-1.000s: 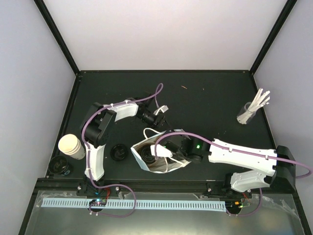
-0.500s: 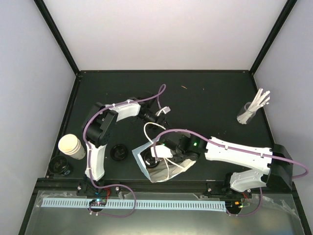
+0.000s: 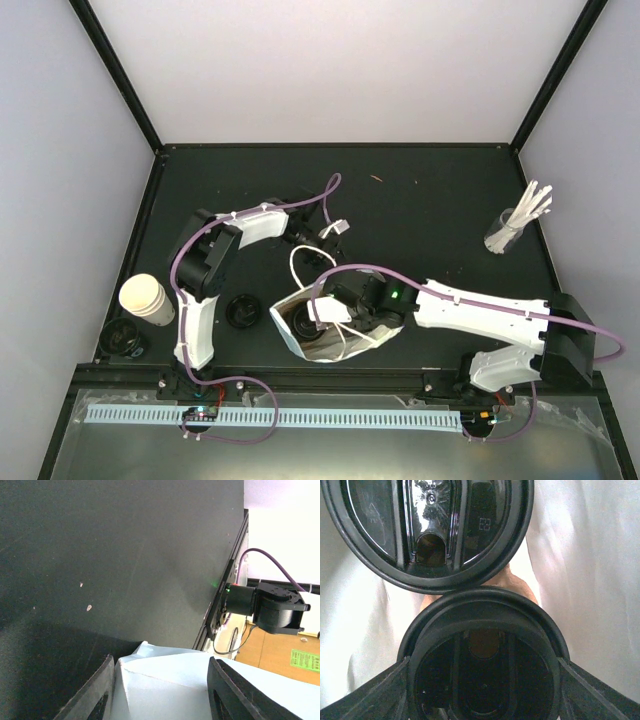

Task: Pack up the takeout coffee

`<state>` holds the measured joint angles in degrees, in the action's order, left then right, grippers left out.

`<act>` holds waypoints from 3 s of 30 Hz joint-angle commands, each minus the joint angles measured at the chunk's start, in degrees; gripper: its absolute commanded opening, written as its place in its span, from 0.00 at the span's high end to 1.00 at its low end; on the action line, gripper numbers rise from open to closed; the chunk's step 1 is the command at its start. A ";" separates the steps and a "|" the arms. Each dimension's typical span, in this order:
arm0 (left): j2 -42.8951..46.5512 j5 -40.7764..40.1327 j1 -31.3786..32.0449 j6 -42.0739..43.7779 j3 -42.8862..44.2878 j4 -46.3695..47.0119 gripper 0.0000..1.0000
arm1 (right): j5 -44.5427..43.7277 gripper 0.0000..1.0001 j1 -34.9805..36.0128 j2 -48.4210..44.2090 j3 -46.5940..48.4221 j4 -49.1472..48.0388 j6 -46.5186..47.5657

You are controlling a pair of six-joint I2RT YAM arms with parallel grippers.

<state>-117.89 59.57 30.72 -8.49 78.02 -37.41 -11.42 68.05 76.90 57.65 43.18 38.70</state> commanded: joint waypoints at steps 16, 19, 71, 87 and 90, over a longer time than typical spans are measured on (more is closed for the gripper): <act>7.38 -9.75 -11.32 -10.14 13.20 2.68 0.21 | 14.12 0.60 -9.43 11.97 12.05 12.76 -7.17; 12.92 -13.33 -13.14 -11.75 10.77 5.48 0.19 | 15.47 0.60 -10.14 15.51 14.84 14.95 -10.86; 57.48 -33.70 -20.37 -17.14 -1.66 -32.57 0.01 | 6.94 0.62 -11.80 23.20 18.75 16.97 -25.09; 53.11 -39.37 -7.18 -12.83 7.02 -42.62 0.01 | 8.20 0.61 -11.83 25.13 20.96 15.97 -24.15; 50.13 -42.60 -5.87 -13.78 8.20 -46.15 0.01 | 7.57 0.61 -11.81 25.00 21.18 16.20 -23.98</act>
<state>-64.34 23.46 23.38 -21.80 83.68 -75.99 -0.08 56.51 97.45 81.06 58.57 13.39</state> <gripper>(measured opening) 0.987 0.739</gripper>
